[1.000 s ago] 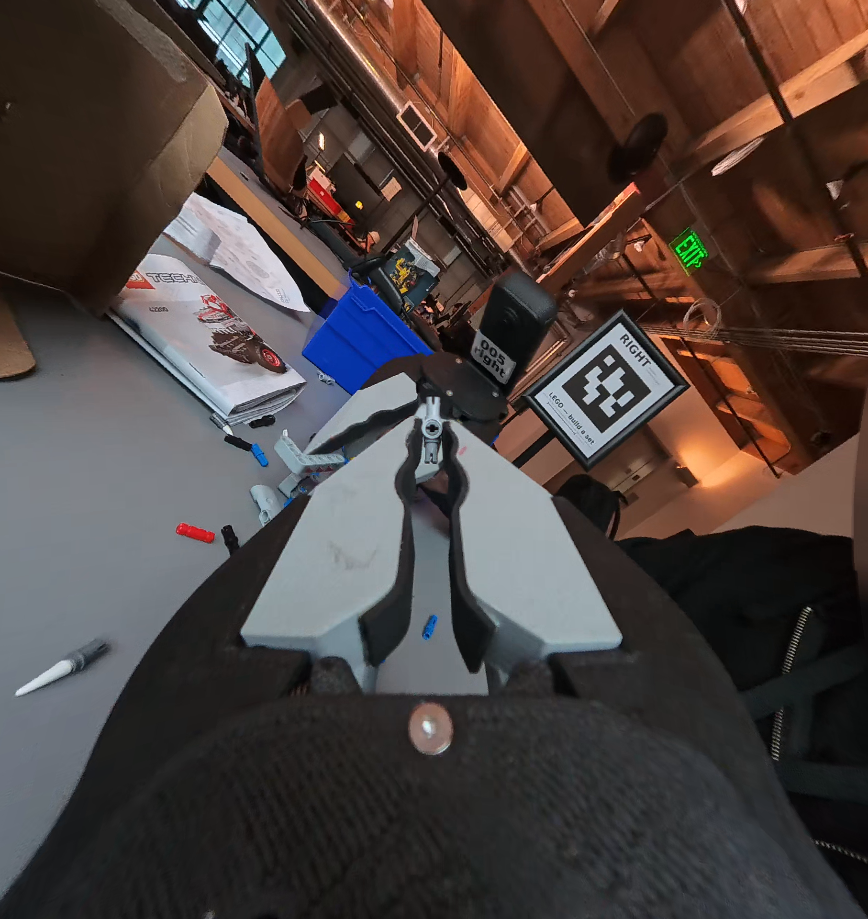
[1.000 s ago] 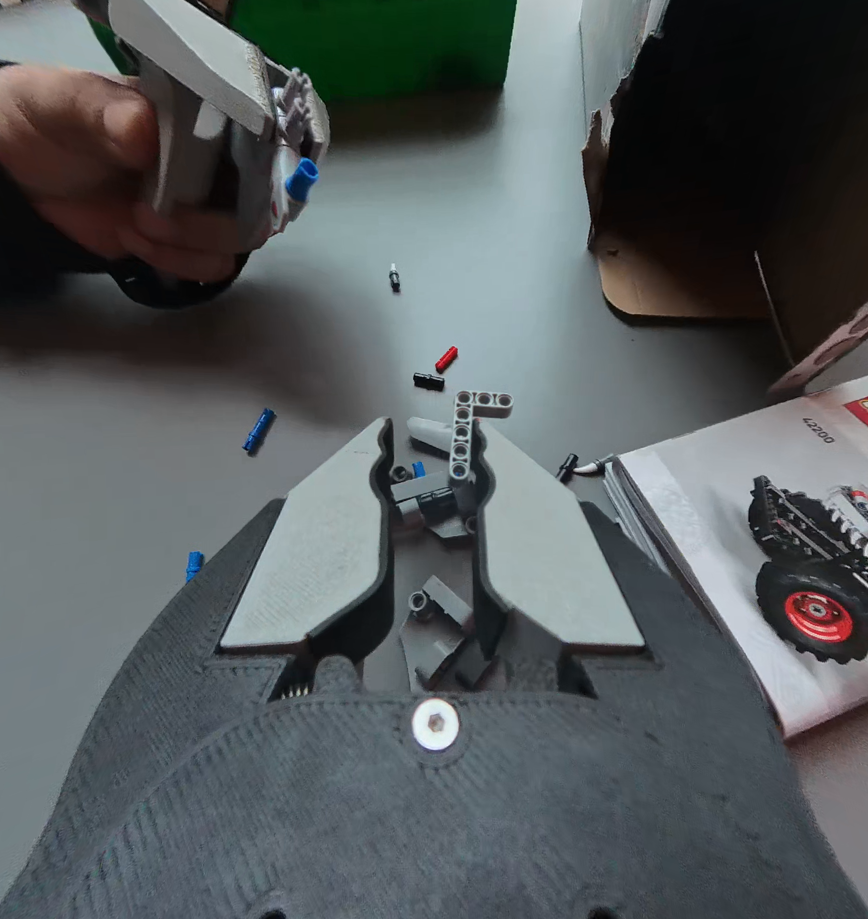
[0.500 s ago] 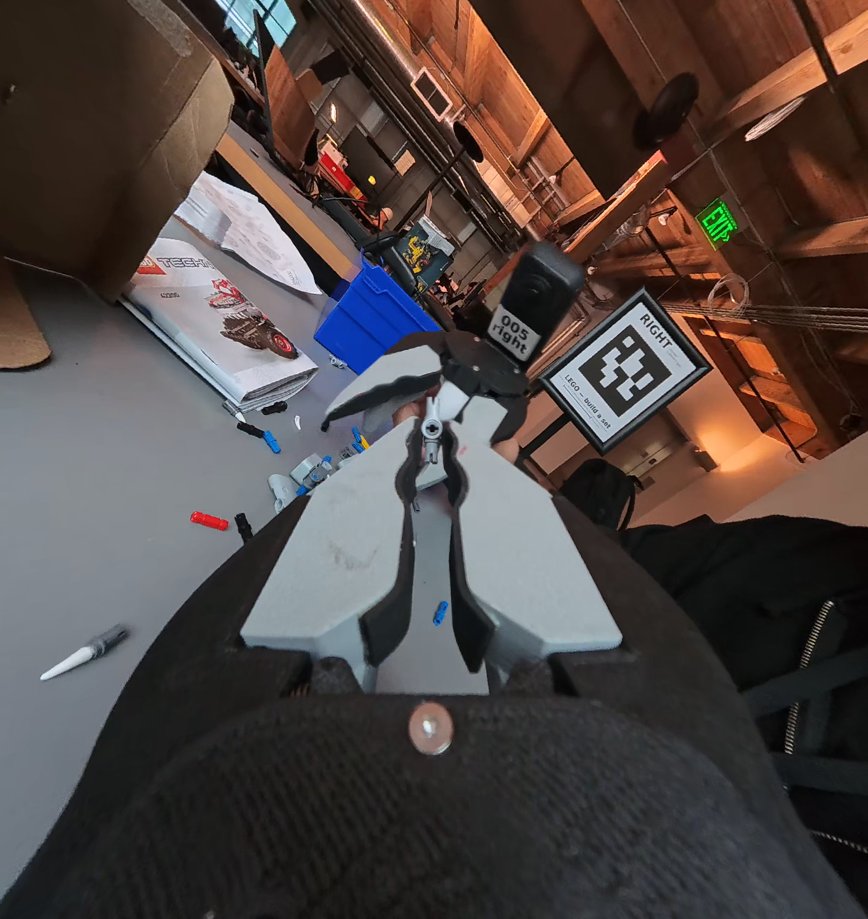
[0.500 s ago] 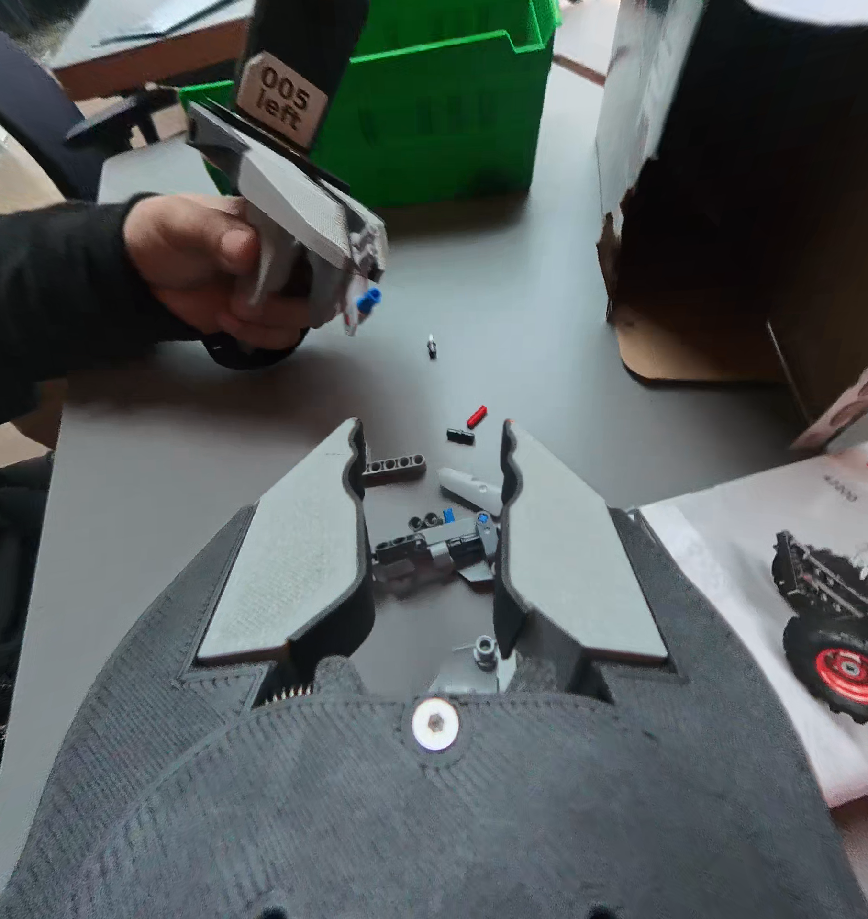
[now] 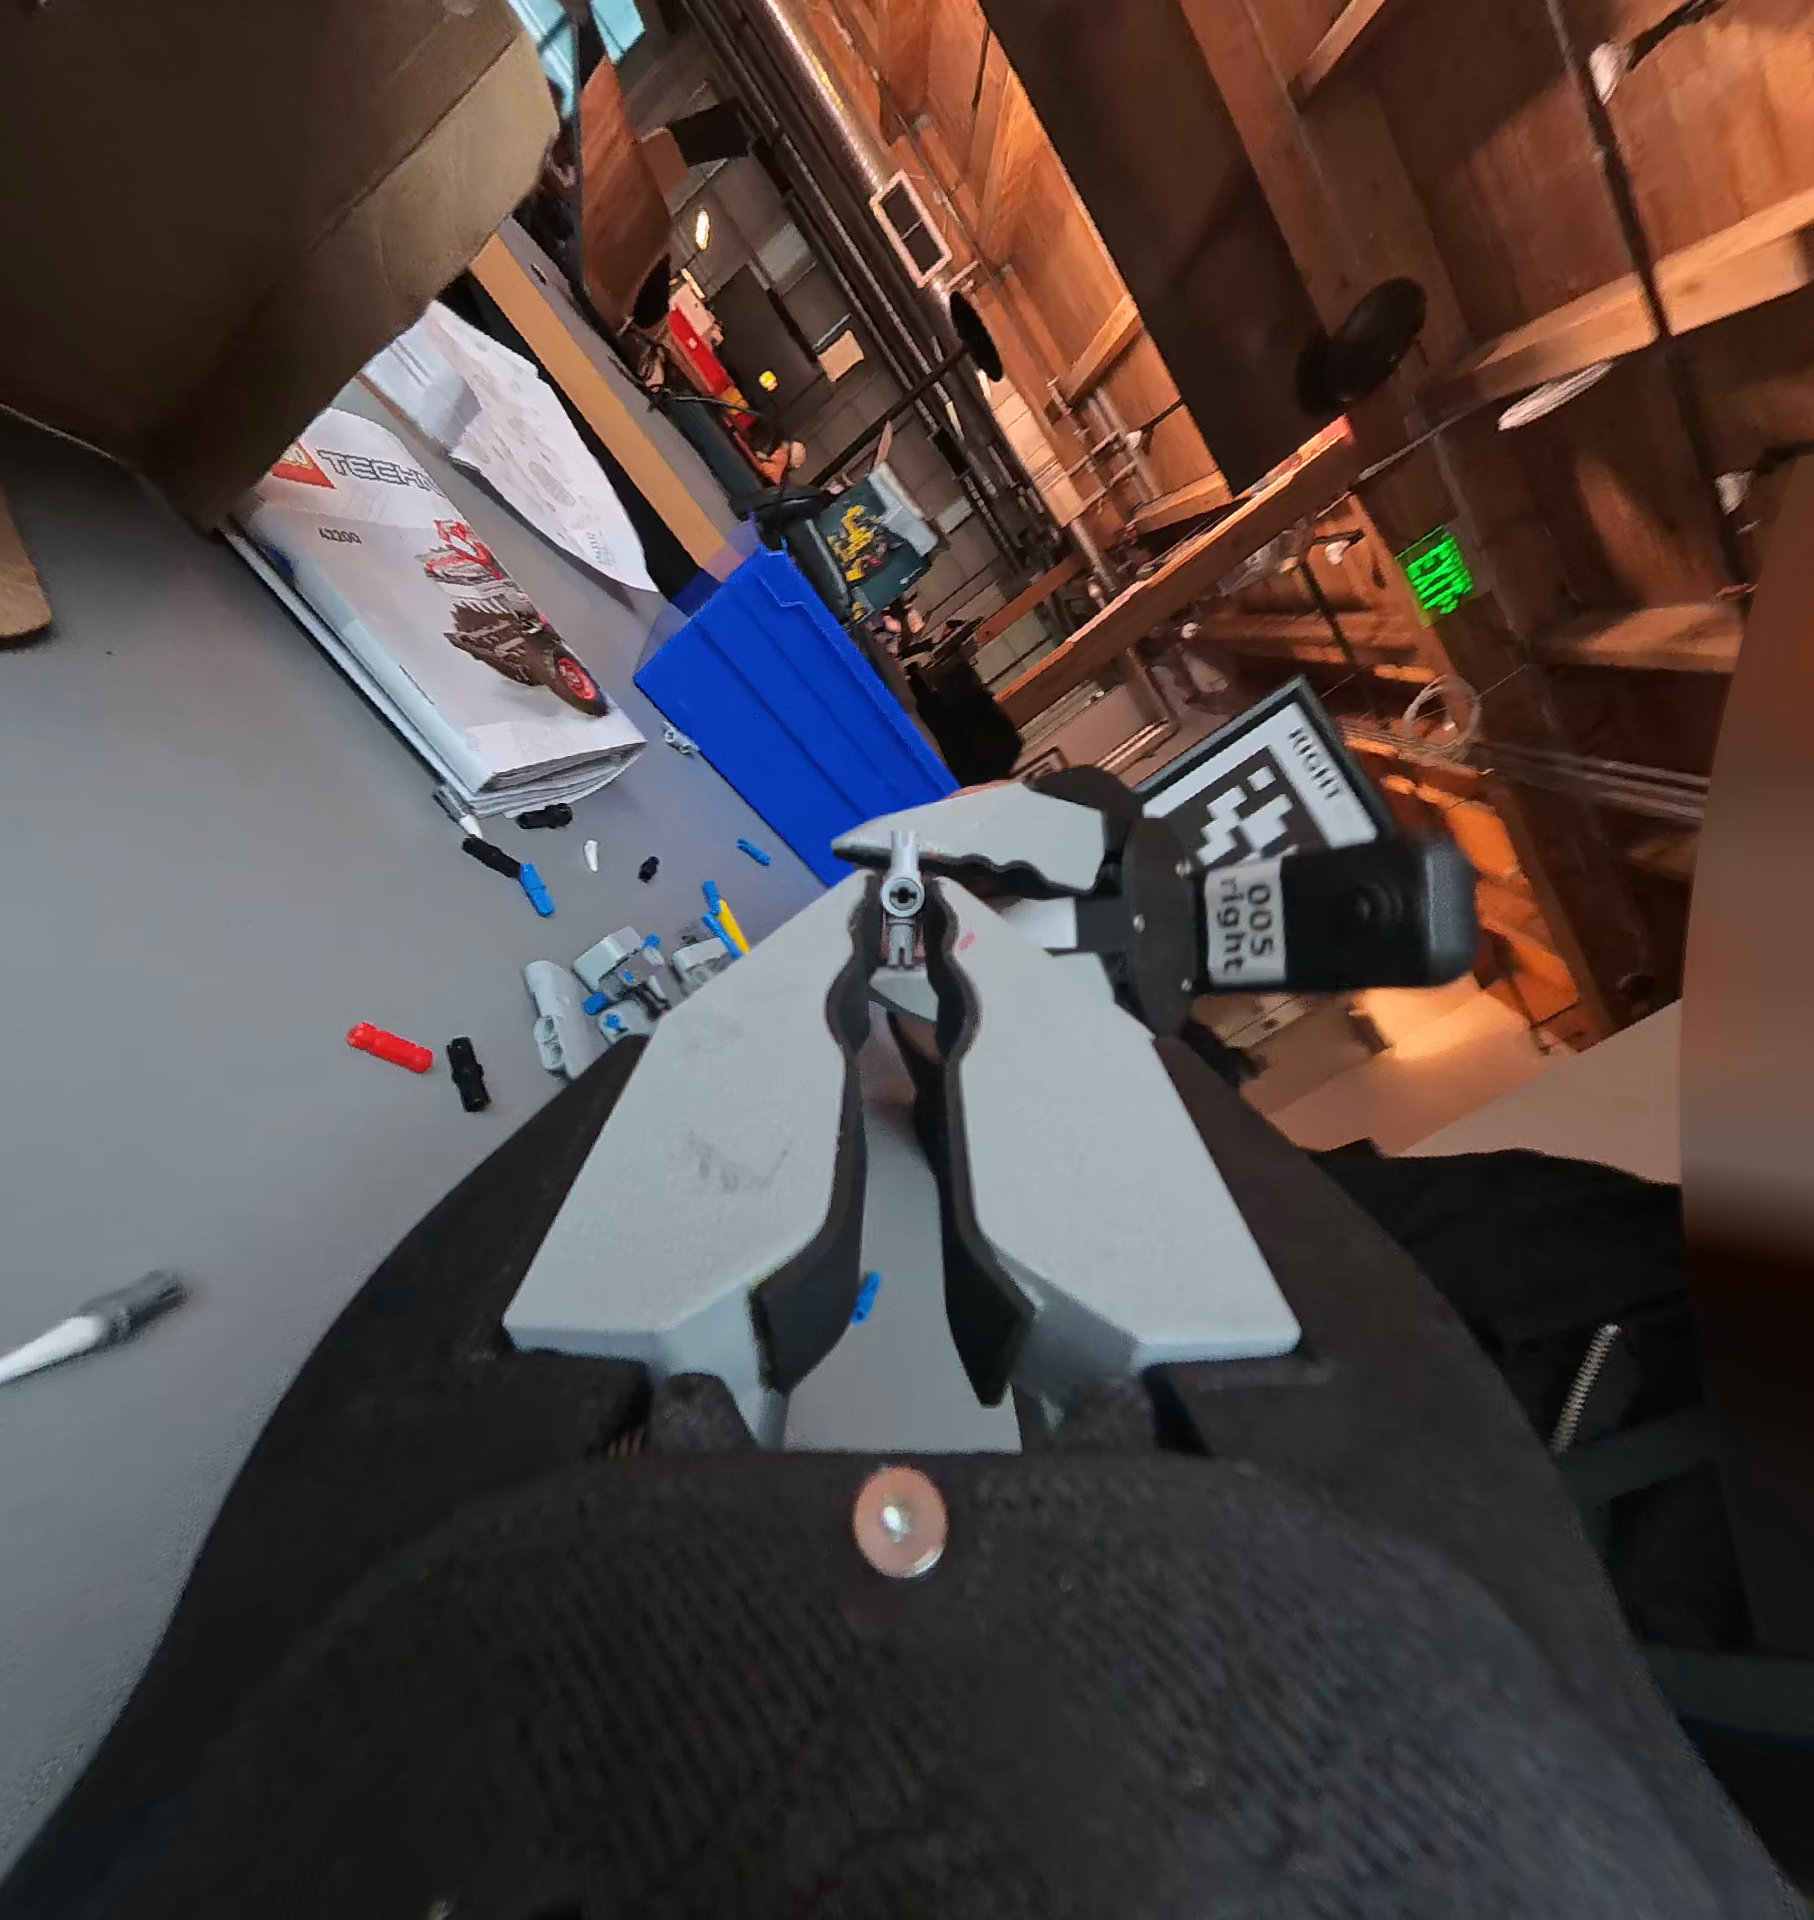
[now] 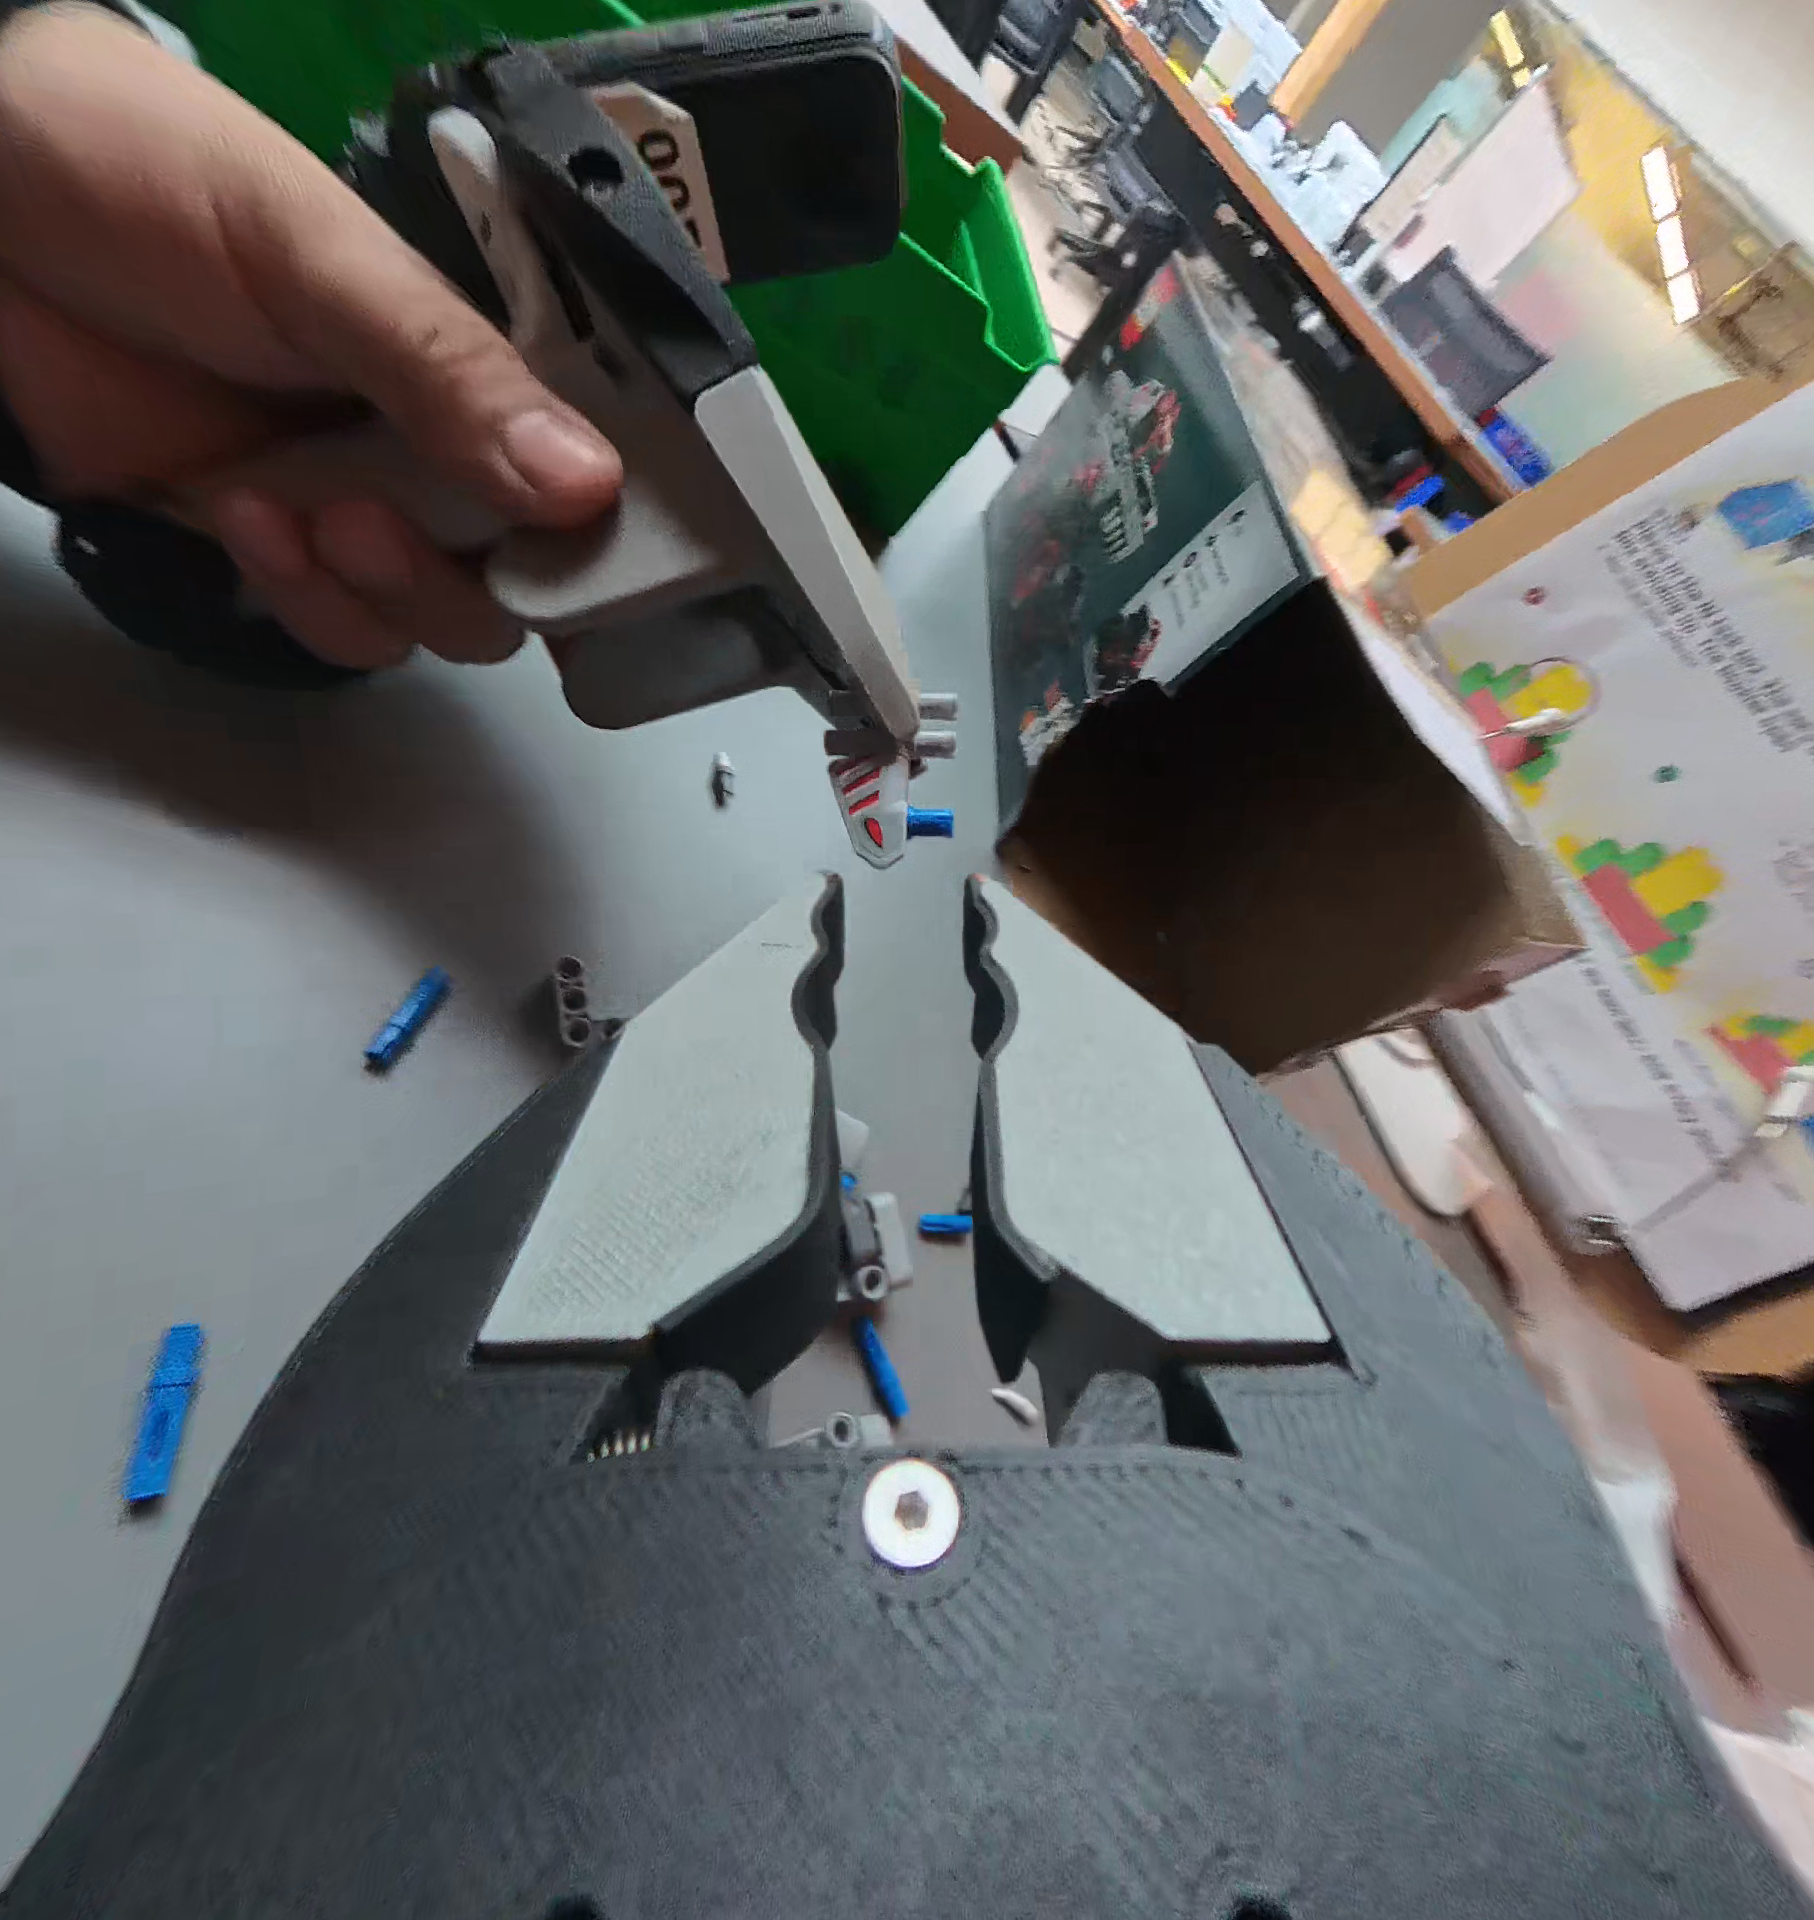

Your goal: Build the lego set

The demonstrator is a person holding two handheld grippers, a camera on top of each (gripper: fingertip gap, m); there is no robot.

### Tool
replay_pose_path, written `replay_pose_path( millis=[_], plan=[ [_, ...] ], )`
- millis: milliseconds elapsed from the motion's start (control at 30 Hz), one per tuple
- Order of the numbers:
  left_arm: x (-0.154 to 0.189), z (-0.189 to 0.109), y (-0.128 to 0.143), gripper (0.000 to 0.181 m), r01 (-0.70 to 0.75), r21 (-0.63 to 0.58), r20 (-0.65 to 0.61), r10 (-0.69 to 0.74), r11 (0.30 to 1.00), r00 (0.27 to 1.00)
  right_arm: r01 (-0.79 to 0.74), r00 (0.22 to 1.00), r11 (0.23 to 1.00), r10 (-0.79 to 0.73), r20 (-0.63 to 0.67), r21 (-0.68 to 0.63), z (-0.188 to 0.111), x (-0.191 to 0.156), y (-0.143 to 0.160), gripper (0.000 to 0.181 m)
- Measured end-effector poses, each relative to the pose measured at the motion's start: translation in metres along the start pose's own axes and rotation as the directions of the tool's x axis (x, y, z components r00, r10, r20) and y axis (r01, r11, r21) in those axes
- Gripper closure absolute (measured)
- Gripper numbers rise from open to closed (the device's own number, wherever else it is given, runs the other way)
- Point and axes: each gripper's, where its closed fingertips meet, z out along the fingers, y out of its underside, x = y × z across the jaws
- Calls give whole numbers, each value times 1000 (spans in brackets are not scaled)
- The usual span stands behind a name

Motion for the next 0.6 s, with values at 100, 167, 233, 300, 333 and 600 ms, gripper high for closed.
replay_pose_path(
  millis=[100, 167, 233, 300, 333, 600],
  plan=[
    [0, 0, -1, 176, 77, 24, -45, -75, 997, 996, 149, 984, 989, -150, -99, -13, -3, 4, -6, 161],
    [-1, 0, 0, 176, 79, 24, -39, -78, 997, 996, 222, 967, 975, -223, -123, -23, -4, 1, -9, 161],
    [0, 0, 0, 176, 70, 17, -35, -69, 997, 997, 277, 949, 959, -283, -141, -59, -1, -1, -8, 161],
    [-1, 1, 1, 176, 64, 16, -26, -64, 998, 998, 339, 919, 937, -350, -184, -88, -2, 1, -8, 167],
    [-1, 1, 1, 176, 69, 15, -27, -68, 998, 997, 369, 902, 924, -382, -201, -102, -2, 2, -9, 168],
    [-5, 0, 2, 176, 163, 31, -50, -161, 986, 986, 588, 761, 794, -607, -229, -154, 1, -9, -11, 174]
  ],
)
